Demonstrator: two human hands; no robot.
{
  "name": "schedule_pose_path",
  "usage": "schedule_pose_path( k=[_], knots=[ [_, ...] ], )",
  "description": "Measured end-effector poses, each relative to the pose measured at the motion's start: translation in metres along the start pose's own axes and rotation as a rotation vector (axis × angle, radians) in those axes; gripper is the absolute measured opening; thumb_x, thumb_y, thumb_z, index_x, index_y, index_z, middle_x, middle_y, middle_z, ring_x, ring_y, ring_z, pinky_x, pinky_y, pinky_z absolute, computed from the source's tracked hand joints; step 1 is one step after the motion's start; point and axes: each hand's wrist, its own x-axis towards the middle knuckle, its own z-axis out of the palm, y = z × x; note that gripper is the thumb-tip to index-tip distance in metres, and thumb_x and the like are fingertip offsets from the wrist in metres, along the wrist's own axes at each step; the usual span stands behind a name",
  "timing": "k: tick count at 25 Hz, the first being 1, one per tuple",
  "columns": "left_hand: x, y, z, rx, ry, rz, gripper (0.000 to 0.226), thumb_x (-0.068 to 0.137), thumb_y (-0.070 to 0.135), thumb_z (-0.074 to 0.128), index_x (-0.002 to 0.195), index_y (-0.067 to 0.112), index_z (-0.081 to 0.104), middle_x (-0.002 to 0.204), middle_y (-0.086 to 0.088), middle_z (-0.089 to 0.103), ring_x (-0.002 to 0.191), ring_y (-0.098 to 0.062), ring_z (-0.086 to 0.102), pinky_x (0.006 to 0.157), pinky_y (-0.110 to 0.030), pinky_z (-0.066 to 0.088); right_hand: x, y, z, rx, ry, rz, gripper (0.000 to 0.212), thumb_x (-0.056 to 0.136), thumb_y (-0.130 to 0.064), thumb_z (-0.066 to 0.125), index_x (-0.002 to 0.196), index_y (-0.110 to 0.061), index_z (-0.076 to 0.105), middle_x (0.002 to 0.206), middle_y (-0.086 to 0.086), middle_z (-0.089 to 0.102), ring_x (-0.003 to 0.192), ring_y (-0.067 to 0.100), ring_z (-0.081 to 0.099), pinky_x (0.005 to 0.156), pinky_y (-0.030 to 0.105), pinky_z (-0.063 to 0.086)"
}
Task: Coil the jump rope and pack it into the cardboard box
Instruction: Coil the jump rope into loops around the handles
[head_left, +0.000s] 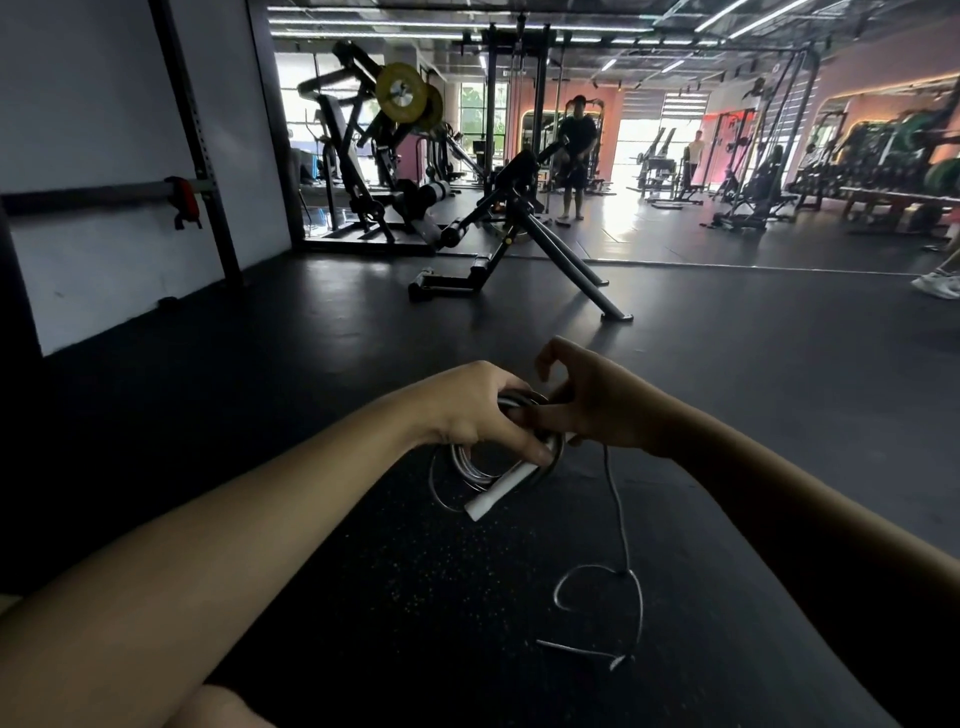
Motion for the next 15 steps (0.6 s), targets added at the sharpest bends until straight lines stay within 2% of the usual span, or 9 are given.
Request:
schedule_pose_path(
  k=[2, 4, 6, 8, 9, 11, 13, 15],
  knots=[
    [-0.002, 0.003, 0.007, 0.022, 0.037, 0.012, 0.034, 0.07, 0.028, 0.091, 0.1, 0.029, 0.076, 0.09, 0.013, 0.079, 0.086, 0.001, 0.071, 0.084, -0.023, 0.053, -0.005, -0.003, -0.001, 0.092, 0.012, -0.004, 0.056, 0.079, -0.052, 0.078, 0.109, -0.016, 0.049, 0.084, 0.016, 0.077, 0.064, 0.014, 0.062, 0.061, 0.041, 0.055],
    [-0.002, 0.003, 0.01, 0.108, 0.112, 0.042, 0.042, 0.069, 0.034, 0.09, 0.107, 0.03, 0.075, 0.096, 0.013, 0.078, 0.091, 0.0, 0.072, 0.09, -0.03, 0.057, -0.008, -0.005, -0.005, 0.256, 0.058, 0.01, 0.058, 0.078, -0.063, 0.064, 0.107, -0.014, 0.054, 0.077, 0.011, 0.069, 0.058, 0.01, 0.059, 0.052, 0.03, 0.049],
    [-0.004, 0.004, 0.009, 0.115, 0.168, 0.101, 0.038, 0.07, 0.034, 0.089, 0.105, 0.027, 0.074, 0.097, 0.011, 0.078, 0.091, -0.002, 0.072, 0.09, -0.033, 0.059, -0.009, -0.001, -0.014, 0.414, 0.099, 0.028, 0.062, 0.083, -0.068, 0.054, 0.101, -0.009, 0.06, 0.07, 0.01, 0.058, 0.05, 0.013, 0.053, 0.046, 0.026, 0.041],
    [-0.007, 0.006, 0.005, -0.054, 0.191, 0.172, 0.03, 0.075, 0.023, 0.088, 0.102, 0.02, 0.075, 0.096, 0.006, 0.079, 0.092, -0.005, 0.073, 0.087, -0.028, 0.059, -0.009, 0.008, -0.023, 0.53, 0.086, 0.021, 0.079, 0.089, -0.074, 0.049, 0.094, 0.004, 0.06, 0.068, 0.022, 0.047, 0.052, 0.025, 0.045, 0.049, 0.029, 0.038],
    [-0.009, 0.008, 0.003, -0.179, 0.225, 0.2, 0.025, 0.078, 0.016, 0.086, 0.101, 0.016, 0.074, 0.094, 0.006, 0.078, 0.09, -0.004, 0.073, 0.082, -0.021, 0.058, -0.01, 0.015, -0.026, 0.565, 0.084, 0.025, 0.086, 0.089, -0.076, 0.048, 0.09, 0.01, 0.059, 0.067, 0.022, 0.043, 0.056, 0.029, 0.04, 0.053, 0.032, 0.04],
    [-0.007, 0.01, 0.002, -0.421, 0.404, 0.21, 0.018, 0.083, 0.012, 0.08, 0.1, 0.015, 0.073, 0.082, 0.01, 0.076, 0.079, 0.0, 0.071, 0.065, -0.011, 0.053, -0.013, 0.028, -0.026, 0.61, 0.13, 0.055, 0.09, 0.089, -0.076, 0.045, 0.088, 0.012, 0.06, 0.064, 0.02, 0.041, 0.061, 0.032, 0.039, 0.063, 0.038, 0.043],
    [0.0, 0.01, 0.002, -0.651, 0.664, 0.172, 0.014, 0.086, 0.021, 0.079, 0.098, 0.018, 0.073, 0.063, 0.014, 0.066, 0.058, 0.001, 0.06, 0.047, -0.014, 0.045, -0.018, 0.036, -0.015, 0.695, 0.169, 0.08, 0.079, 0.09, -0.073, 0.039, 0.088, 0.001, 0.066, 0.064, 0.009, 0.049, 0.058, 0.027, 0.043, 0.065, 0.039, 0.042],
    [0.009, 0.014, 0.007, -0.878, 0.847, 0.133, 0.015, 0.085, 0.028, 0.079, 0.096, 0.02, 0.073, 0.064, 0.011, 0.059, 0.052, -0.003, 0.047, 0.043, -0.015, 0.039, -0.022, 0.033, 0.003, 0.783, 0.193, 0.059, 0.062, 0.092, -0.071, 0.037, 0.083, -0.02, 0.072, 0.069, 0.001, 0.051, 0.057, 0.017, 0.042, 0.057, 0.033, 0.034]
  ],
)
